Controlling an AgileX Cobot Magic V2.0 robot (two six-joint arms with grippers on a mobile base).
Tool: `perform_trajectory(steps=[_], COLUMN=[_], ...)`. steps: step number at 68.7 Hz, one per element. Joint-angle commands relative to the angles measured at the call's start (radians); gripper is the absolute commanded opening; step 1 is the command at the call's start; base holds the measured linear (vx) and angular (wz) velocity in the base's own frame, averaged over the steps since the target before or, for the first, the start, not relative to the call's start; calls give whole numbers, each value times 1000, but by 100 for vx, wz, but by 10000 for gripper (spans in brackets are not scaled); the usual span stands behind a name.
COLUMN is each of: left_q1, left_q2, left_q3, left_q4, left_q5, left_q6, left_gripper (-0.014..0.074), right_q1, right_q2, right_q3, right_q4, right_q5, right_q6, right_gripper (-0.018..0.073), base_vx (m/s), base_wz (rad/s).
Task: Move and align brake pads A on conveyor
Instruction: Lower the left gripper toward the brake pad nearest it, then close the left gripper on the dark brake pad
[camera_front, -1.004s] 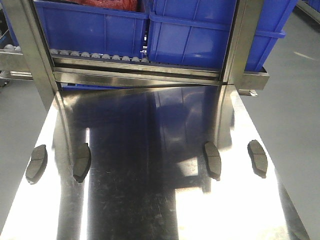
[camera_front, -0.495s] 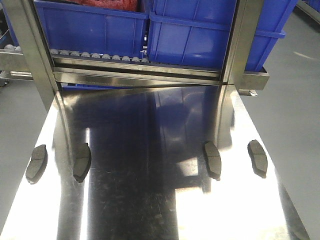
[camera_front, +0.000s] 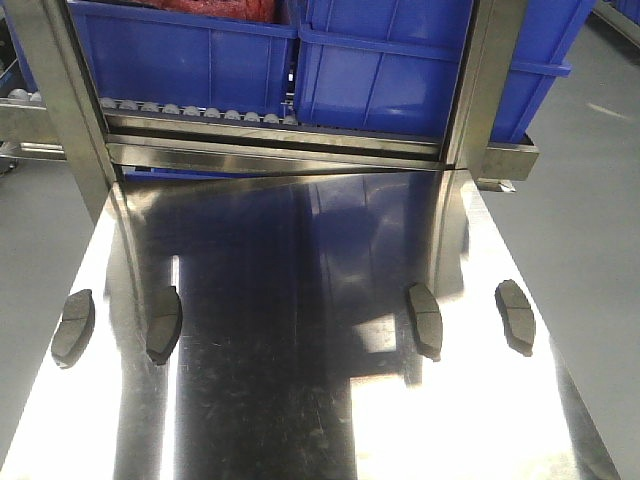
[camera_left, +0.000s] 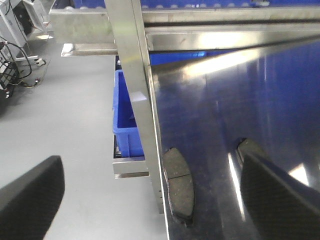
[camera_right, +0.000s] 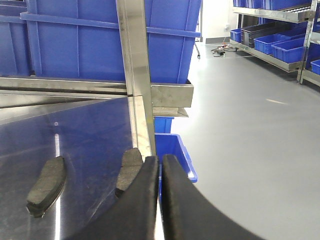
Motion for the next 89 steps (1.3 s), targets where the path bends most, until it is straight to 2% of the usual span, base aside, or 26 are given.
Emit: perform_trajectory(steps=[1, 9, 22, 42, 52, 59, 67, 71, 89], left_q1=[-2, -2, -2, -2, -2, -2, -2, -2, -2], left_q2=[59, 209, 480, 849, 962, 1025, 1081, 1103, 1143], left_q3=[-58, -133, -297, -561, -661, -713, -751, -759, -762], left_q4=[-14, -14, -14, -14, -16, -50, -142, -160, -163], left_q5=[-47, 0, 97, 302, 424, 471, 493, 497, 513], left_q6=[-13, -15, -65, -33, -8, 20, 100, 119, 120], left_gripper=[698, 668, 640, 629, 629, 625, 615, 608, 593], right_q1=[-6, -6, -6, -6, -6, -6, -6, -6, -6], right_q2=[-15, -15, -15, -15, -15, -15, -15, -15, -15], right_q3=[2, 2, 2, 2, 2, 2, 2, 2, 2], right_q4=[-3, -3, -3, -3, -3, -3, -3, -3, -3], right_q5=[-70, -70, -70, -70, -69, -69, -69, -69, -69], right_q6=[-4, -4, -4, -4, -4, -4, -4, -4, -4], right_gripper=[-9, -9, -9, -9, -9, -9, -9, -9, -9], base_vx=[0, 0, 0, 0, 0, 0, 0, 0, 0], base_wz=[0, 0, 0, 0, 0, 0, 0, 0, 0])
